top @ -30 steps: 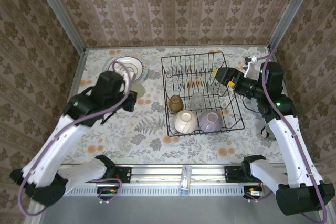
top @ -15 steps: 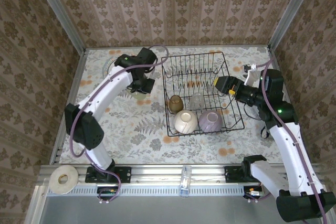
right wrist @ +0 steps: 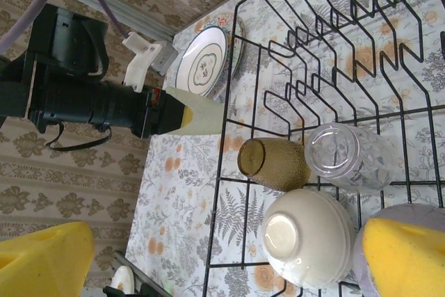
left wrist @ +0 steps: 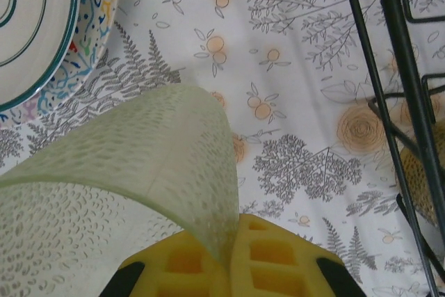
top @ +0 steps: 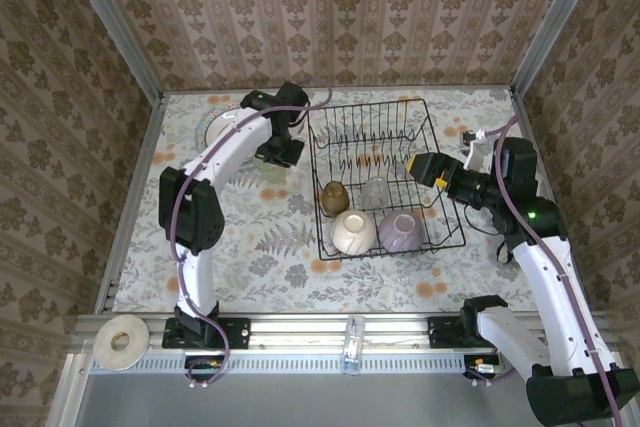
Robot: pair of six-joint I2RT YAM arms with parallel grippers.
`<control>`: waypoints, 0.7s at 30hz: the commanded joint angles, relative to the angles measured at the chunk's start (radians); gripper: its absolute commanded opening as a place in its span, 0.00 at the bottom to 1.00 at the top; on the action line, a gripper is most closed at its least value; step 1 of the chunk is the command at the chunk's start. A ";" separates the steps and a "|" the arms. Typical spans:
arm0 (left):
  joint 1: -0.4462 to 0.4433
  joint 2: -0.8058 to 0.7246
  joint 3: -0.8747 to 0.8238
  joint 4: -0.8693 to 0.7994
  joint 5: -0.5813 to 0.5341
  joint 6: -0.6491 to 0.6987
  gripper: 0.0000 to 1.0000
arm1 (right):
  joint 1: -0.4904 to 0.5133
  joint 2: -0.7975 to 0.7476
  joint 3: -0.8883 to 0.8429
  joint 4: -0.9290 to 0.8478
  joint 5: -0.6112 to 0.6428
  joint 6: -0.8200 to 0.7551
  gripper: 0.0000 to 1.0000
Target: Unload the mixed dishes from the dish rack
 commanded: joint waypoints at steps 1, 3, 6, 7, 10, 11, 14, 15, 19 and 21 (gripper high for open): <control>0.005 0.029 0.050 -0.033 0.008 0.029 0.00 | 0.007 -0.021 -0.017 -0.012 0.014 -0.009 1.00; 0.005 0.043 0.056 -0.026 0.013 0.029 0.00 | 0.007 -0.024 -0.024 -0.007 0.008 -0.003 1.00; 0.006 0.055 0.055 -0.017 0.015 0.028 0.00 | 0.007 -0.028 -0.037 0.008 -0.007 0.011 1.00; 0.006 0.058 0.056 -0.016 0.017 0.026 0.00 | 0.007 -0.030 -0.042 0.014 -0.015 0.018 1.00; 0.006 0.064 0.055 -0.012 0.032 0.023 0.00 | 0.009 -0.035 -0.051 0.015 -0.036 0.024 1.00; 0.006 0.063 0.054 -0.009 0.035 0.021 0.00 | 0.008 -0.036 -0.052 0.016 -0.040 0.023 1.00; 0.005 0.061 0.052 -0.006 0.046 0.020 0.04 | 0.011 -0.034 -0.062 0.015 -0.053 0.028 1.00; 0.005 0.059 0.049 -0.004 0.048 0.018 0.06 | 0.014 -0.035 -0.067 0.015 -0.055 0.031 1.00; 0.000 0.047 0.041 0.002 0.055 0.017 0.12 | 0.022 -0.035 -0.090 0.054 -0.058 0.045 1.00; -0.001 0.044 0.036 0.002 0.054 0.017 0.15 | 0.026 -0.035 -0.093 0.060 -0.058 0.051 1.00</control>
